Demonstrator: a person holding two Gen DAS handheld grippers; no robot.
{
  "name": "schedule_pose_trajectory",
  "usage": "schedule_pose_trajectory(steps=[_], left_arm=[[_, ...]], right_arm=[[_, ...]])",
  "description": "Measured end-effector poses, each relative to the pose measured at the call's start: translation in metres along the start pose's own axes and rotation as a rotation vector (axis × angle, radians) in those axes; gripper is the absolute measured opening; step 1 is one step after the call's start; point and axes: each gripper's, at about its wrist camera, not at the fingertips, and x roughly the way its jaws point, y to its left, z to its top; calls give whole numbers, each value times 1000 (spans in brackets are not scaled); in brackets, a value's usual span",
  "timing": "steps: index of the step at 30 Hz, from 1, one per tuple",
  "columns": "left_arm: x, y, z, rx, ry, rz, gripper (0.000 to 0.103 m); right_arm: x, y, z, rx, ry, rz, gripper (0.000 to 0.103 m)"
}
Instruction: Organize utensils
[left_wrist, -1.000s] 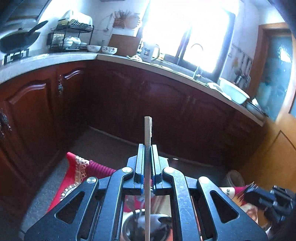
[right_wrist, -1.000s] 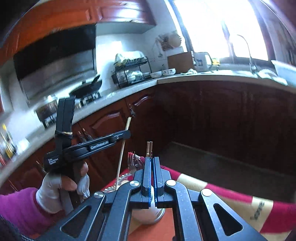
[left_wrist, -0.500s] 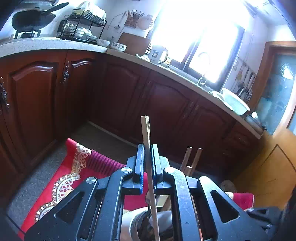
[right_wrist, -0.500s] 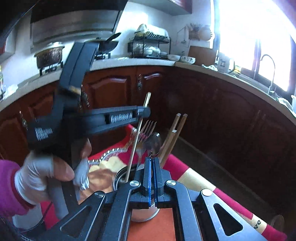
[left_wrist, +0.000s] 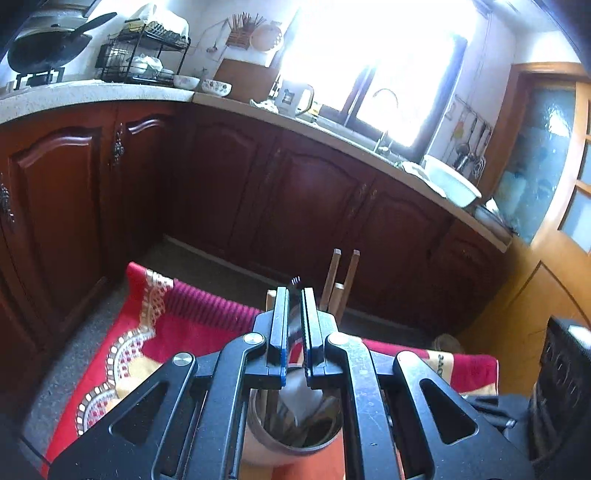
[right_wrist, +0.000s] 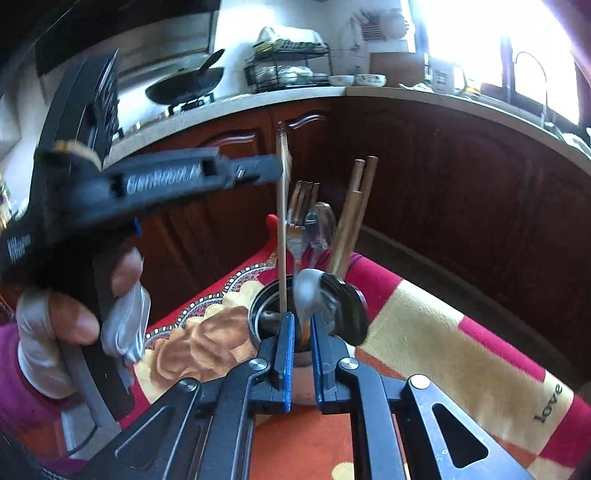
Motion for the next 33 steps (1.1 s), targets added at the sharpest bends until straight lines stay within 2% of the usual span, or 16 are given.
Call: schedule_pose_trajectory(steps=[5, 6, 7, 8, 10, 13, 18, 29, 31, 33], left_arm=[[-4, -3, -7, 9, 49, 20, 5], [-4, -6, -10, 20, 65, 37, 7], [-5, -7, -12, 30, 75, 46, 14], [-6, -8, -15, 40, 85, 60, 28], [-9, -11, -20, 49, 97, 74, 44], [-15, -15, -26, 55, 115, 109, 48], [-24, -17, -34, 55, 135, 145, 50], [-52, -14, -41, 37, 134, 228, 50], [-56, -15, -43, 38, 136, 241, 50], [-61, -15, -45, 39, 130, 247, 50]], right_arm=[[-17, -4, -3, 51, -27, 34, 11], [-20, -3, -2, 59, -31, 34, 15], [-23, -4, -2, 73, -40, 36, 21], [-24, -4, -3, 83, -47, 39, 23], [-30, -5, -4, 106, -63, 35, 23], [-33, -6, -4, 137, -67, 16, 24], [-41, -5, -6, 153, -79, -41, 36], [-52, 10, -9, 155, -91, -151, 46], [-53, 12, -11, 158, -90, -169, 55], [-55, 14, -13, 157, -96, -183, 60]])
